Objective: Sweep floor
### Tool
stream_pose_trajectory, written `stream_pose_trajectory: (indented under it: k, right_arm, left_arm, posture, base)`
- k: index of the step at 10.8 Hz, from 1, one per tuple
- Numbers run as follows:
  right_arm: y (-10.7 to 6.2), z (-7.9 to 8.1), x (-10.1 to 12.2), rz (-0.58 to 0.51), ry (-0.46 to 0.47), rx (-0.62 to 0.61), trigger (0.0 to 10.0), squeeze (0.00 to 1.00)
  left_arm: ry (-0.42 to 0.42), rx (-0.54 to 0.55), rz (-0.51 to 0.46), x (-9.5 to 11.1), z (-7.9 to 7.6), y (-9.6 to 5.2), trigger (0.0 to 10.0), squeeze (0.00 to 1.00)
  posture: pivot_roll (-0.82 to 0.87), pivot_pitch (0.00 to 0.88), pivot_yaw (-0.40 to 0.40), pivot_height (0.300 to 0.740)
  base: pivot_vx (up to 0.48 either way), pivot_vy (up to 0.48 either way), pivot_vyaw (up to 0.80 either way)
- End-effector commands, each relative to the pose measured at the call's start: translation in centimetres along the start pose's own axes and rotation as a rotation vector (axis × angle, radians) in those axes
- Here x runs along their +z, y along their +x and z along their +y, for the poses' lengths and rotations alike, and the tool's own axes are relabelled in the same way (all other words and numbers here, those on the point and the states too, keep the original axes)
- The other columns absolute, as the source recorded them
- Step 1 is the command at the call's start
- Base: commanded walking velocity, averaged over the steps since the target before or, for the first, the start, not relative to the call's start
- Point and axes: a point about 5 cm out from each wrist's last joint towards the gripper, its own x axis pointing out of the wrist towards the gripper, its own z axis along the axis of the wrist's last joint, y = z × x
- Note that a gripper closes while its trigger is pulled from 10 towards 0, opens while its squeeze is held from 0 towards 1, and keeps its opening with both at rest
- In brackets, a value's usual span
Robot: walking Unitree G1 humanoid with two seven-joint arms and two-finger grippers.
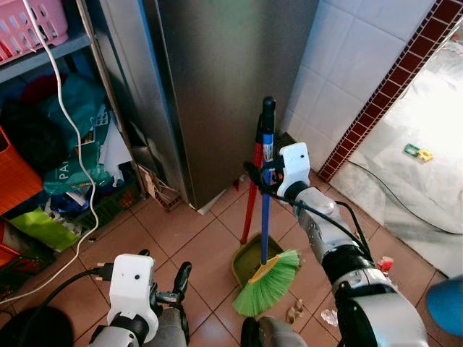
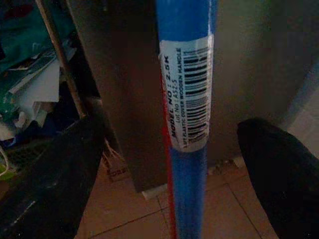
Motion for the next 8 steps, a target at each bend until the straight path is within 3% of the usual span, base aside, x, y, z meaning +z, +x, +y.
stream_pose_trajectory:
  k: [1,2,3,8]
  right_arm:
    - [-0.02,-0.12,-0.19,0.002,0.009,-0.005,2.6,0.00]
    - [-0.01,-0.10,-0.26,0.000,0.018,-0.010,0.4,0.00]
    - [0.07,-0.04,-0.35,0.000,0.030,-0.018,0.0,0.00]
    - [0.30,0.18,-0.61,0.003,0.041,-0.027,0.0,0.00]
  left_arm:
    - [0.000,-0.004,-0.002,0.07,-0.09,-0.33,10.0,0.00]
    - [0.001,-0.006,0.002,0.02,-0.08,-0.35,10.0,0.00]
    - [0.002,-0.008,0.003,-0.01,-0.10,-0.33,10.0,0.00]
    - [0.000,0.002,-0.001,0.03,-0.14,-0.31,10.0,0.00]
  posture:
    - [0.15,0.204,-0.043,0.740]
    - [0.16,0.201,-0.042,0.740]
    - [0.16,0.201,-0.042,0.740]
    - [0.17,0.200,-0.051,0.740]
  base:
    - [0.000,0.000,0.00]
    - [0.000,0.000,0.00]
    - [0.000,0.000,0.00]
    - [0.000,0.000,0.00]
